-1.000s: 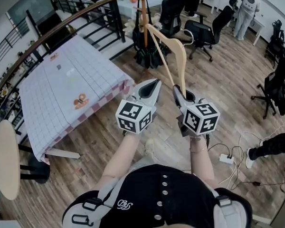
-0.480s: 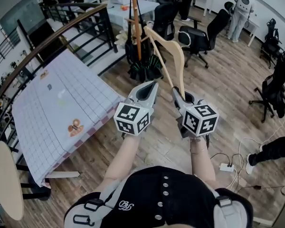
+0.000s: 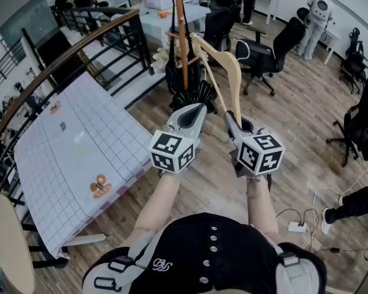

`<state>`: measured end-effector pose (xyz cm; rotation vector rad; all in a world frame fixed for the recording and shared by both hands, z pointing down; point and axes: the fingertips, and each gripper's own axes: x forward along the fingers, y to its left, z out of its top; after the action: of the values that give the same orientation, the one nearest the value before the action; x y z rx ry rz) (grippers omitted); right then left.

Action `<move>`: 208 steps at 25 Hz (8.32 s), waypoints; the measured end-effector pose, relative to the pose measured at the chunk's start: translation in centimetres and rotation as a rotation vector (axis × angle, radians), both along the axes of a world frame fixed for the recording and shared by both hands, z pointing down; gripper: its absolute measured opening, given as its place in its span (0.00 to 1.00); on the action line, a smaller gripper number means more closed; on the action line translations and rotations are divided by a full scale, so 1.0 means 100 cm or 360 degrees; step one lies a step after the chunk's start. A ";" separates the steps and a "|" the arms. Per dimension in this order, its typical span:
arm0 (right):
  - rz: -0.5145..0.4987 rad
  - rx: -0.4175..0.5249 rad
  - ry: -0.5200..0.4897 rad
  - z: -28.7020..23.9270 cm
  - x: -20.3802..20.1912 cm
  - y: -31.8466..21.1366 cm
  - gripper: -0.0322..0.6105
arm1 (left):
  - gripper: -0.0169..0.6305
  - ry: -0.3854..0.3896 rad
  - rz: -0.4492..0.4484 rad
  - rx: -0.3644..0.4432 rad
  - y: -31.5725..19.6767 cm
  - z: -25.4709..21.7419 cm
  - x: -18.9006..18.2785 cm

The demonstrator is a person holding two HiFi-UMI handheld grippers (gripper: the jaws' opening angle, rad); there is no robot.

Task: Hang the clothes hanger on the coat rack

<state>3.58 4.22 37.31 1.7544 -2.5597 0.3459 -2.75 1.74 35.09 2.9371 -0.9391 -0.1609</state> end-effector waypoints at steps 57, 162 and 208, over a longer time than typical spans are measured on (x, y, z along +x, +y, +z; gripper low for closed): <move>-0.0232 0.0098 0.0035 -0.019 0.101 -0.351 0.05 | 0.02 0.0053 -0.0240 0.0064 -0.334 -0.022 0.096; -0.0145 0.0668 0.0282 -0.327 0.034 -0.642 0.05 | 0.02 0.0352 -0.0144 0.0847 -0.526 -0.333 0.060; -0.0204 0.0857 0.0083 -0.307 0.043 -0.545 0.25 | 0.02 0.0222 -0.0263 0.0733 -0.494 -0.268 0.063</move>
<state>7.85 -50.23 6.61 1.6731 -2.8893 -0.4284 3.60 -47.65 8.30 3.1831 -1.2702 -0.6642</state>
